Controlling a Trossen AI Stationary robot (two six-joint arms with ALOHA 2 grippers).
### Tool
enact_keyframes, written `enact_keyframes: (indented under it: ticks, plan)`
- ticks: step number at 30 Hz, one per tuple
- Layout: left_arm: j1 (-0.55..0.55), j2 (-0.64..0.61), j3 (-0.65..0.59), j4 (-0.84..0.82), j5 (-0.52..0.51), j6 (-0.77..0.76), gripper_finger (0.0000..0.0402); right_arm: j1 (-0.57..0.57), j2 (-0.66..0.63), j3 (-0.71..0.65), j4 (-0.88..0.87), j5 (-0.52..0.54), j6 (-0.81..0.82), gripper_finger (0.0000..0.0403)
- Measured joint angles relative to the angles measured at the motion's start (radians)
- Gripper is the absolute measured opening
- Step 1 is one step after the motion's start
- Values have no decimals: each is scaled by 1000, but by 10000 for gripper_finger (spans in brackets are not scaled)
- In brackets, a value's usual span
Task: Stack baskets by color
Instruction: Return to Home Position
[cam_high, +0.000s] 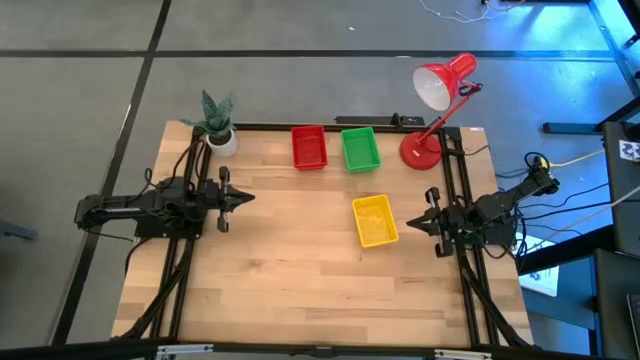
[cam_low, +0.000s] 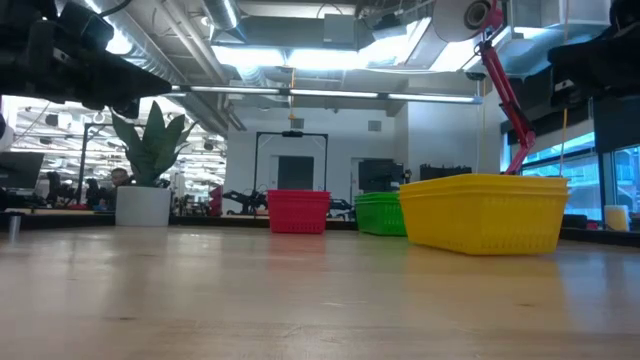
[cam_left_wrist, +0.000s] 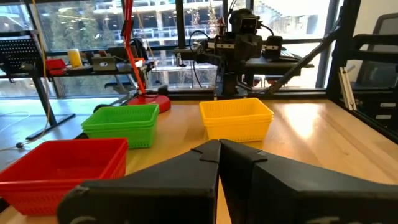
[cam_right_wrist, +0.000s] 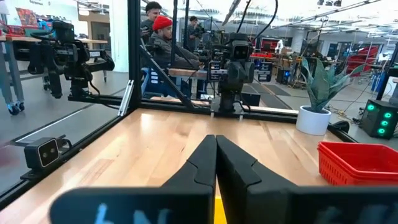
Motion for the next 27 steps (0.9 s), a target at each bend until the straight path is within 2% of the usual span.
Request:
enact_keyframes:
  ticks: [27]
  plan:
    - [0, 0, 0, 0, 0, -1, 0, 0, 0, 0, 0, -2, -2, 7]
